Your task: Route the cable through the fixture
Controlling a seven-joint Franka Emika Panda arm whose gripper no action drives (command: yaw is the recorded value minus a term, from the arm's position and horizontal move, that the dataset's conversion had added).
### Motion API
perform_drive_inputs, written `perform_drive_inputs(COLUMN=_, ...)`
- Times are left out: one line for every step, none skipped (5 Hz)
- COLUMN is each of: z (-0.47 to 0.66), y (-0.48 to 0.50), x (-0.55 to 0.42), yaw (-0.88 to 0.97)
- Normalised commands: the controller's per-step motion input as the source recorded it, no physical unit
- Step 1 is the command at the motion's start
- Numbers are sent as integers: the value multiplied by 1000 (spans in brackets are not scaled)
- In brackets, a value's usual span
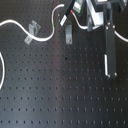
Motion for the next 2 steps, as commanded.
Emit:
perform_drive_inputs(z=177, y=354, x=-113, yaw=-14)
perform_drive_inputs(z=12, y=123, x=-23, yaw=0)
